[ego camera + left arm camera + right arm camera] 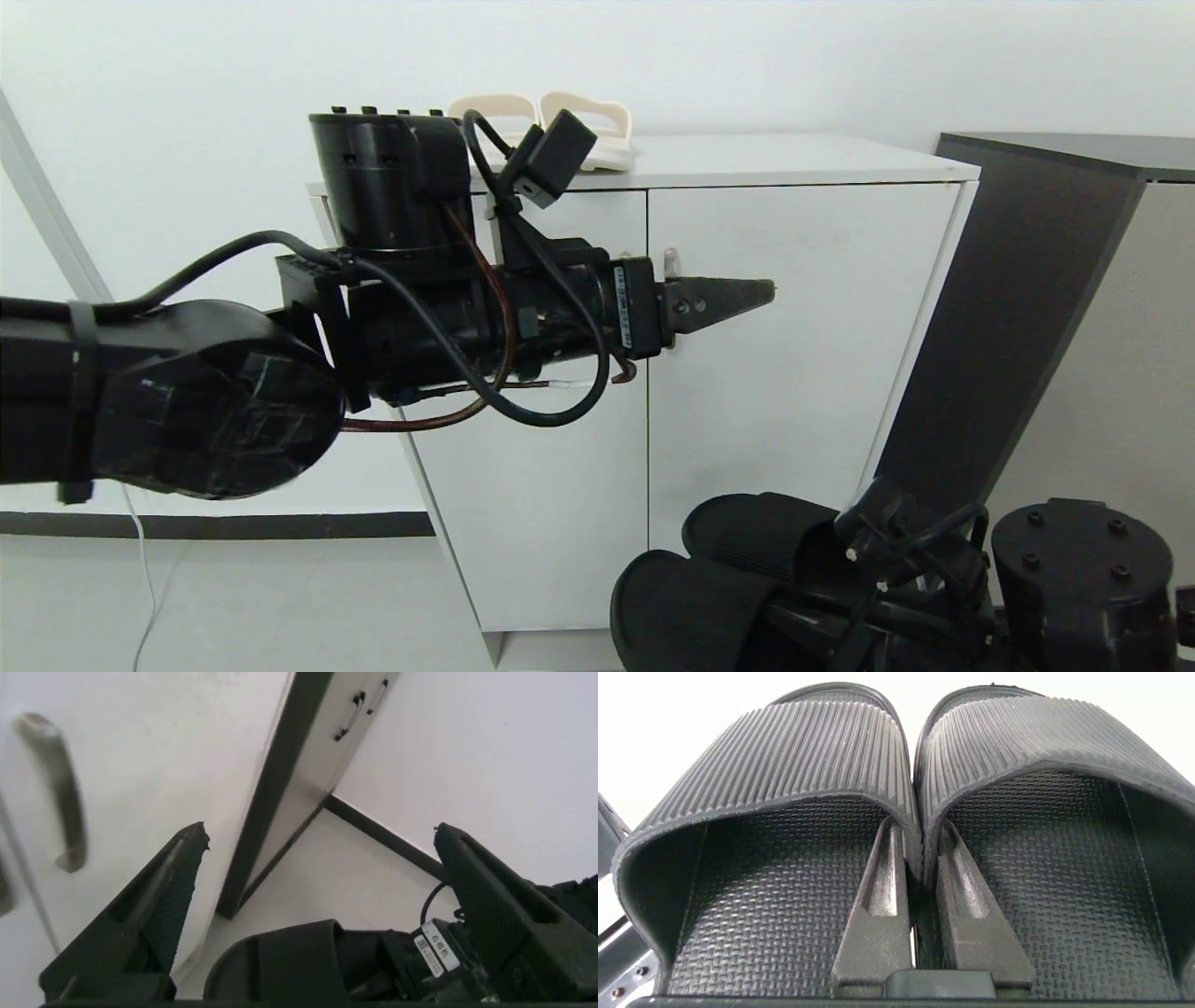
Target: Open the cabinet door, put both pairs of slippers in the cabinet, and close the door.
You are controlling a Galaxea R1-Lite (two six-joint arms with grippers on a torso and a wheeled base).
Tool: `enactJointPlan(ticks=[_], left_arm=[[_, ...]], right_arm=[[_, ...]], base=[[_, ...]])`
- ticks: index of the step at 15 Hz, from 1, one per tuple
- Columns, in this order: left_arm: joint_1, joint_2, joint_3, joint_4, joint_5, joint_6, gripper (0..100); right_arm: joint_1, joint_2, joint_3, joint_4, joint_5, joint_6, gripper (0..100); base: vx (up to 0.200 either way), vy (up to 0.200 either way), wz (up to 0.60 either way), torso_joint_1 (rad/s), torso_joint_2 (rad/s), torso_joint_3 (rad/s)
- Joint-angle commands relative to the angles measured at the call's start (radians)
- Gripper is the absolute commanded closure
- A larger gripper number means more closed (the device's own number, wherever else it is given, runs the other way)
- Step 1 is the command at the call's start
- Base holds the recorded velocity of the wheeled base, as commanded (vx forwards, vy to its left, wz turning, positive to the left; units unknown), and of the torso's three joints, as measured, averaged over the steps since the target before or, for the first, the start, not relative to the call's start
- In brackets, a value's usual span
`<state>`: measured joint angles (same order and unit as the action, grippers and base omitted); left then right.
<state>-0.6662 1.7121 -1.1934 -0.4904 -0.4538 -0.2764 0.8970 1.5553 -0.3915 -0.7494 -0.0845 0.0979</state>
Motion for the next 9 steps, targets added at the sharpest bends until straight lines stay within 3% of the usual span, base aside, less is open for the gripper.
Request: enactJointPlan(ticks=[1, 6, 9], left_arm=[[0.002, 0.046, -0.012, -0.002, -0.009, -0.001, 0], [0.023, 0.075, -0.017, -0.008, 0.001, 0.000, 0], [0.037, 0.092, -0.048, -0.008, 0.055, 0.000, 0]], right_arm=[[0.000, 0.002, 0.003, -0.001, 0.000, 0.000, 100], [0.000, 0.002, 0.005, -0.001, 0.002, 0.002, 100], [0.000, 0.002, 0.003, -0.001, 0.002, 0.000, 100]], base=[[0.000, 0.000, 0.00, 0.000, 0.00, 0.000], [0.000, 0.000, 0.00, 0.000, 0.00, 0.000], [0.000, 0.000, 0.00, 0.000, 0.00, 0.000]])
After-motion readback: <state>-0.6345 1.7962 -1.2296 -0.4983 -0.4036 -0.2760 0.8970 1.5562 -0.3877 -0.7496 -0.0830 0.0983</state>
